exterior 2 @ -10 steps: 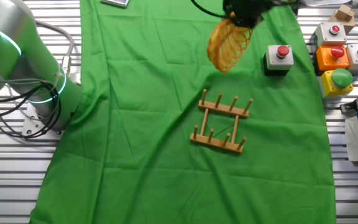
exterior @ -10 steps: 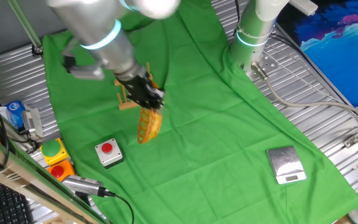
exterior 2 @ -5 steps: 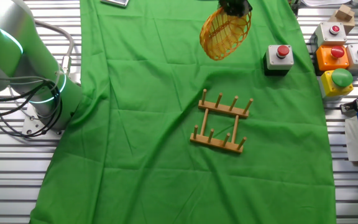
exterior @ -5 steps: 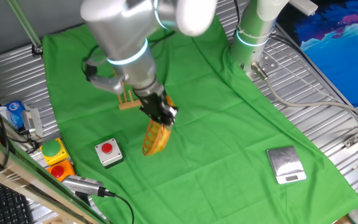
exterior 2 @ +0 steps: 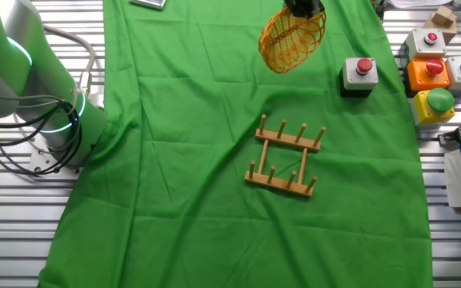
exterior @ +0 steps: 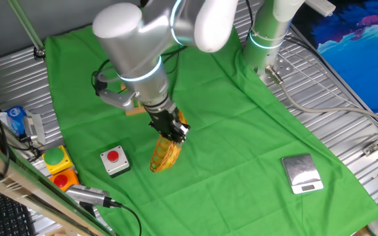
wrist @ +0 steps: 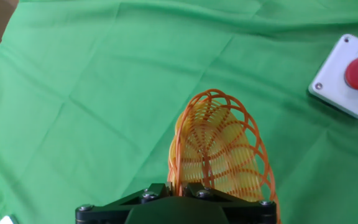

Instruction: Take the dish off the dish rack

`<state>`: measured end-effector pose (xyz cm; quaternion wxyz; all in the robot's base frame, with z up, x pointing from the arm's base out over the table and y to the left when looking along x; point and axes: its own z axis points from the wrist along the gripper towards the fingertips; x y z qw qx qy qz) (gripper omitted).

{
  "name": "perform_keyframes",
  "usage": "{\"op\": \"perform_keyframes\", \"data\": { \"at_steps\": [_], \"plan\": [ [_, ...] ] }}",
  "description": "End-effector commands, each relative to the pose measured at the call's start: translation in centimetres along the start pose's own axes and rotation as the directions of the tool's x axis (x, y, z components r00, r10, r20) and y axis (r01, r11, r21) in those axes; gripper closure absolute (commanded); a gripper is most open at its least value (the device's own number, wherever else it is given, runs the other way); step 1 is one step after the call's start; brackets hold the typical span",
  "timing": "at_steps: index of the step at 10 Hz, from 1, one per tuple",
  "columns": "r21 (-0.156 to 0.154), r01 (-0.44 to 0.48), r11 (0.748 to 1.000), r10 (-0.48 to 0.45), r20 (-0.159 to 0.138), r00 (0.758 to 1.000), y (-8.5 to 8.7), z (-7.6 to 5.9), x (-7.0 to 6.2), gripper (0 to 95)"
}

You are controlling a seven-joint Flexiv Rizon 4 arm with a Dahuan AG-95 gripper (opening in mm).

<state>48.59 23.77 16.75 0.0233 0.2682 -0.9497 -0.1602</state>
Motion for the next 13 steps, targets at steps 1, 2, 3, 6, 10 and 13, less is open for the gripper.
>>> {"op": "perform_keyframes", "data": {
  "at_steps": [1,2,3,6,10,13],
  "plan": [
    [0.004,-0.012,1.000,0.012,0.003,1.000,0.2,0.8,-0.6,95.0],
    [-0.001,-0.015,1.000,0.015,0.006,1.000,0.1,1.1,-0.6,95.0],
    [-0.001,-0.018,1.000,0.018,0.001,1.000,0.1,1.3,-0.6,95.0],
    [-0.002,-0.009,1.000,0.009,-0.010,1.000,-0.1,2.0,-0.7,95.0],
    [0.029,0.003,1.000,-0.002,-0.021,1.000,-0.1,2.4,-0.8,95.0],
    [0.042,-0.010,0.999,0.011,-0.026,1.000,-0.1,2.4,-0.7,95.0]
  ]
}}
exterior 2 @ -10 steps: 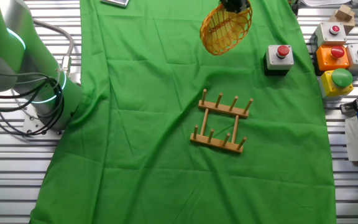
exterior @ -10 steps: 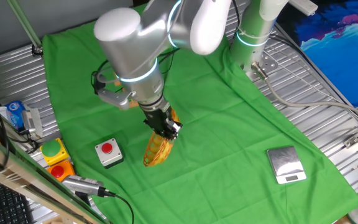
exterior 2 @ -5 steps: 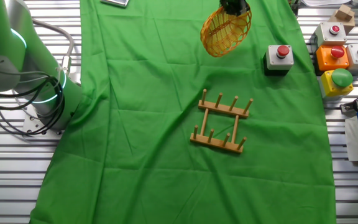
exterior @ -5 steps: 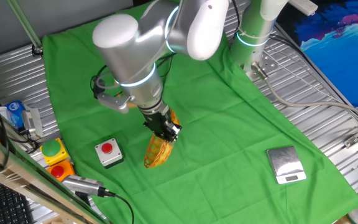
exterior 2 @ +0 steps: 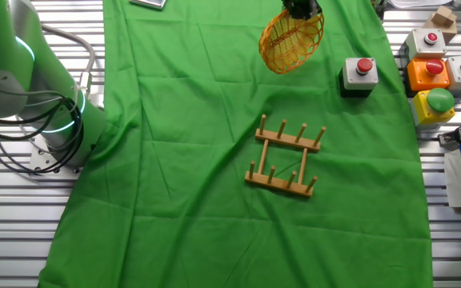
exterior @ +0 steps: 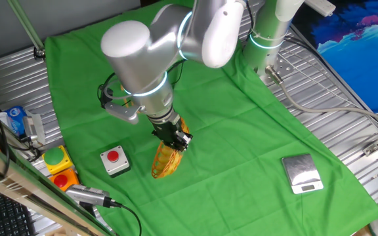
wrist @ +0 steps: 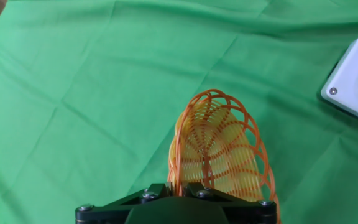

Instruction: Take the dish off the dish rack

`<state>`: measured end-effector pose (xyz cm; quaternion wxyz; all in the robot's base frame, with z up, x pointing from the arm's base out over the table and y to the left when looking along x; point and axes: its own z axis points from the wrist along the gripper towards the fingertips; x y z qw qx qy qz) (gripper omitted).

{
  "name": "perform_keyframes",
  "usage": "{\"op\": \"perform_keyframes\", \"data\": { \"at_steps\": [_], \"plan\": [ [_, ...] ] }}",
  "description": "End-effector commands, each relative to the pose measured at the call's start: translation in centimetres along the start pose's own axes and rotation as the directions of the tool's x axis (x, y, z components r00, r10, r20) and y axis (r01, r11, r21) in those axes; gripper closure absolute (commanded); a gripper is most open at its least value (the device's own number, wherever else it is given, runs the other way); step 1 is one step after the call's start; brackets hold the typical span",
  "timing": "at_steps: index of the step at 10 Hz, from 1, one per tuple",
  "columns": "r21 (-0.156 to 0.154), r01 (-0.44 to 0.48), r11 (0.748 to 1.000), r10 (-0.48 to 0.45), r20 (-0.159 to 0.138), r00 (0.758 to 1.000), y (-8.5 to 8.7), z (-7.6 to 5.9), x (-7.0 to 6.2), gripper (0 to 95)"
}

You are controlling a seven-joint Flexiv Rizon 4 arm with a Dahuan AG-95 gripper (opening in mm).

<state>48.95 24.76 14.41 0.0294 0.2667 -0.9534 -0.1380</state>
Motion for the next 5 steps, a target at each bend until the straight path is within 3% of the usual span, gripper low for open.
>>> {"op": "perform_keyframes", "data": {
  "at_steps": [1,5],
  "plan": [
    [0.003,-0.006,1.000,0.006,-0.001,1.000,-0.04,-0.03,-0.01,95.0],
    [-0.006,-0.012,1.000,0.012,0.010,1.000,-0.24,-0.09,0.14,95.0]
  ]
}}
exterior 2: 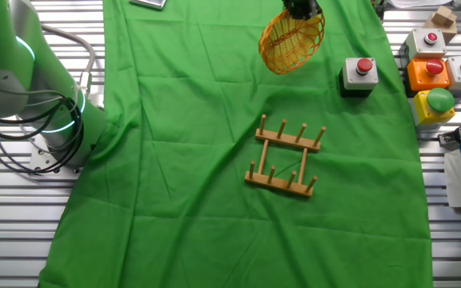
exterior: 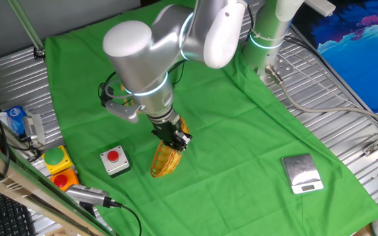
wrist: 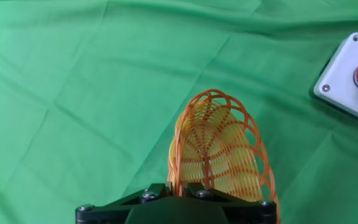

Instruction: Take the dish off the dish rack

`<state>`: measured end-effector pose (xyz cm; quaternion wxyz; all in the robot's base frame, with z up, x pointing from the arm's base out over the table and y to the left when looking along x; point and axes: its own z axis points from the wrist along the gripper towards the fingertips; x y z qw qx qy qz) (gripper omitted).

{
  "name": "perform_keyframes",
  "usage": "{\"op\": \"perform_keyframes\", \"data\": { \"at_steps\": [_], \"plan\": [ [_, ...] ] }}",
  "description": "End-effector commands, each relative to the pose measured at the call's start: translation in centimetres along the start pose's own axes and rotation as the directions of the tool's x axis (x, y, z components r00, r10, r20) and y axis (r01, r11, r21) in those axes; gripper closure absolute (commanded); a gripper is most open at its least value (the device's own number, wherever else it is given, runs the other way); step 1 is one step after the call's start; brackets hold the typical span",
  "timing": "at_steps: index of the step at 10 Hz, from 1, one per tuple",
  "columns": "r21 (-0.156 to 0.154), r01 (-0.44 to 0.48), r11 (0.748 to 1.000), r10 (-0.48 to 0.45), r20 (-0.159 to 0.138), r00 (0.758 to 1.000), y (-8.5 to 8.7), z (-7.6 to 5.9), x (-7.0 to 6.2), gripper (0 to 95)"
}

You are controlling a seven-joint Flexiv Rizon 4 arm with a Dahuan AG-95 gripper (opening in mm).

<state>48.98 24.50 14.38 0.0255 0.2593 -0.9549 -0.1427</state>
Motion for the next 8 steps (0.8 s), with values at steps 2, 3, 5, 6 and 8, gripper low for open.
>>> {"op": "perform_keyframes", "data": {
  "at_steps": [2,3,5,6,8],
  "plan": [
    [0.004,0.001,1.000,-0.001,-0.007,1.000,-0.02,-0.02,0.04,95.0],
    [0.006,0.003,1.000,-0.003,-0.010,1.000,-0.01,-0.01,0.07,95.0],
    [0.004,0.007,1.000,-0.006,-0.008,1.000,0.05,0.03,0.22,95.0],
    [0.005,0.003,1.000,-0.003,-0.009,1.000,0.09,0.04,0.33,95.0],
    [-0.002,-0.005,1.000,0.005,-0.003,1.000,0.09,0.04,0.33,95.0]
  ]
}}
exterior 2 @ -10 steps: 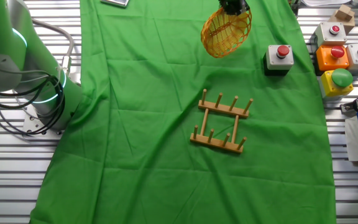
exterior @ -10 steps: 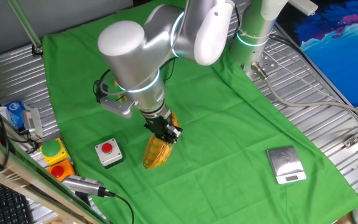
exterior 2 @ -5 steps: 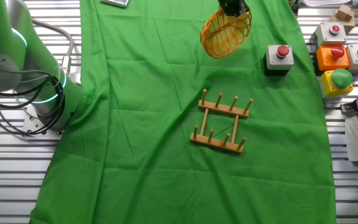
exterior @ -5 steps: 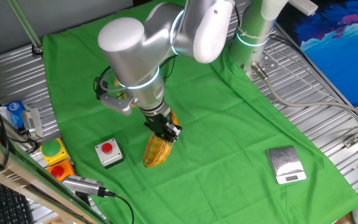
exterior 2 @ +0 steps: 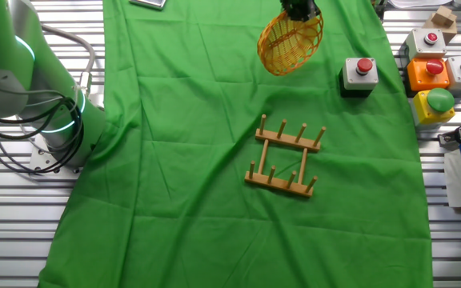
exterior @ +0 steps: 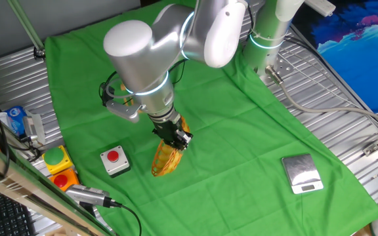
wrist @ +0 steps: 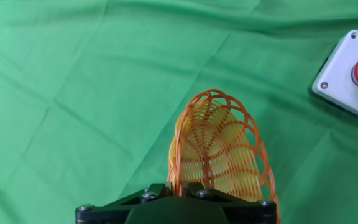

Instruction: Take the dish off the dish rack

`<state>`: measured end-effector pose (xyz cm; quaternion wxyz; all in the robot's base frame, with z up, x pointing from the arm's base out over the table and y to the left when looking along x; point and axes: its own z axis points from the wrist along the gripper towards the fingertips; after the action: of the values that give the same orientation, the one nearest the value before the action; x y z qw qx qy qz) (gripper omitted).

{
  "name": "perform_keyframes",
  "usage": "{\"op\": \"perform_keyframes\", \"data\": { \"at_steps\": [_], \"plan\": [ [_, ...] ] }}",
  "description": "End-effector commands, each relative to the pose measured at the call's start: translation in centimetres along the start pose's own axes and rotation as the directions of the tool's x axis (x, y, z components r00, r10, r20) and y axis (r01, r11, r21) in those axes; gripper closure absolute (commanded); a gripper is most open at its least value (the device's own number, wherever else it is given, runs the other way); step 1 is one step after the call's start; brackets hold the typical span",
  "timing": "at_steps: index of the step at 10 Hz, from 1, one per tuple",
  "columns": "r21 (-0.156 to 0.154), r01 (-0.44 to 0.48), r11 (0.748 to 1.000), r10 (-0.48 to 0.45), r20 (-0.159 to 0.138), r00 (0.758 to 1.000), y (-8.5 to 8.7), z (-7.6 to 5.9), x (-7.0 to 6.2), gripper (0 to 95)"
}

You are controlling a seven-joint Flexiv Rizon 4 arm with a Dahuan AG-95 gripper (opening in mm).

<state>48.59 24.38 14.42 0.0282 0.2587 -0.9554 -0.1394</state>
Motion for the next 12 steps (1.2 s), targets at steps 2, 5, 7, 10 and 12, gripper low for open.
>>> {"op": "perform_keyframes", "data": {
  "at_steps": [2,5,7,10,12],
  "plan": [
    [-0.024,0.022,0.999,-0.022,0.011,1.000,0.0,0.1,-0.1,95.0],
    [-0.030,0.066,0.997,-0.066,-0.013,0.998,0.0,0.1,-0.1,95.0],
    [-0.022,0.069,0.997,-0.069,-0.016,0.997,0.0,0.1,-0.1,95.0],
    [0.006,0.051,0.999,-0.051,-0.003,0.999,1.0,0.0,-1.2,95.0],
    [0.016,0.049,0.999,-0.049,0.007,0.999,1.6,0.4,-2.0,95.0]
  ]
}}
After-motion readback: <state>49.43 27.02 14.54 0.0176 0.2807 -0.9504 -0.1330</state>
